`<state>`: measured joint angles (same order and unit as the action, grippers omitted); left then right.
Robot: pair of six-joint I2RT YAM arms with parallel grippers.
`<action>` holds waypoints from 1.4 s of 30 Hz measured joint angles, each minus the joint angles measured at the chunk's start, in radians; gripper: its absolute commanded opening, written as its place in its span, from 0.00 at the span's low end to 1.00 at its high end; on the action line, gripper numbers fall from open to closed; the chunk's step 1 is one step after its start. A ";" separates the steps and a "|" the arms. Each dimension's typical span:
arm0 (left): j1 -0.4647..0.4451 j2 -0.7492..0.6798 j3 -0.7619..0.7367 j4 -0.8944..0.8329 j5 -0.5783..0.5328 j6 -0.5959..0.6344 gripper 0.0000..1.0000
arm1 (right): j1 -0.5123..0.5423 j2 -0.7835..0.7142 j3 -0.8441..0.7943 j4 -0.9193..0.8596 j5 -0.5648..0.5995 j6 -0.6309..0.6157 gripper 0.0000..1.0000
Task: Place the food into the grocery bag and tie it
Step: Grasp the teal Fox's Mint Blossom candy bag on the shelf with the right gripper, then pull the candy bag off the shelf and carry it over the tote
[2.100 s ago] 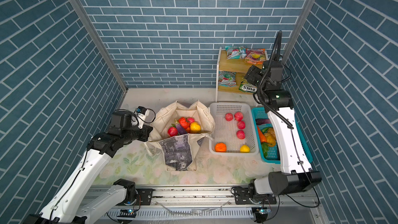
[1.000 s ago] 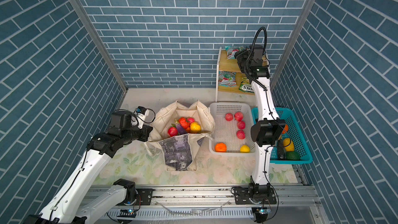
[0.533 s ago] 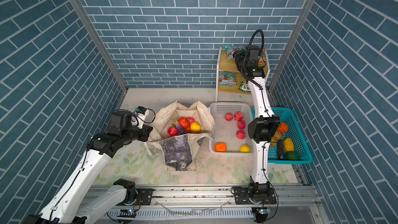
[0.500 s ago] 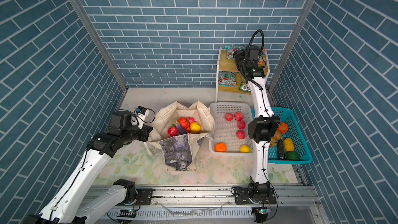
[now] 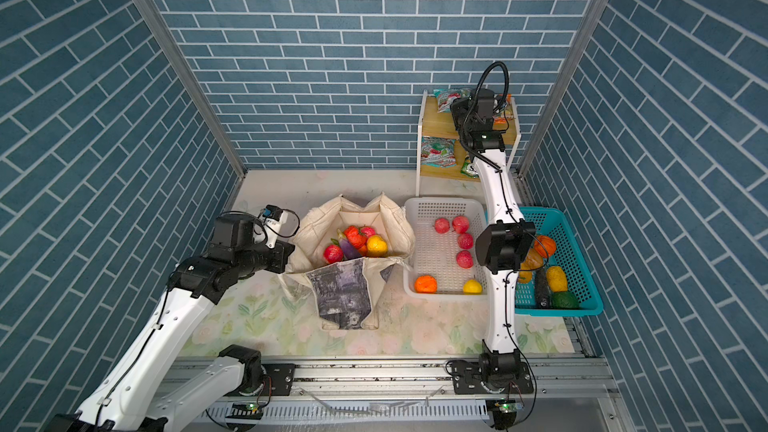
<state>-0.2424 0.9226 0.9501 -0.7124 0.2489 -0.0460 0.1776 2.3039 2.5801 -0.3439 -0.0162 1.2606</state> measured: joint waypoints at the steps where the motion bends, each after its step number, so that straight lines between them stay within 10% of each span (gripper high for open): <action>1: 0.000 -0.001 0.000 0.000 0.000 0.000 0.00 | 0.002 0.000 0.000 0.001 0.003 0.000 0.24; 9: 0.000 -0.005 0.000 0.000 0.000 0.000 0.00 | 0.021 -0.014 -0.025 0.017 0.003 -0.011 0.00; 42: 0.000 -0.007 -0.003 0.000 0.000 -0.002 0.00 | 0.346 -0.909 -0.823 0.107 0.039 -0.501 0.00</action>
<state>-0.2424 0.9157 0.9470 -0.7120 0.2485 -0.0479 0.5240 1.3945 1.7573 -0.2367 0.0223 0.7593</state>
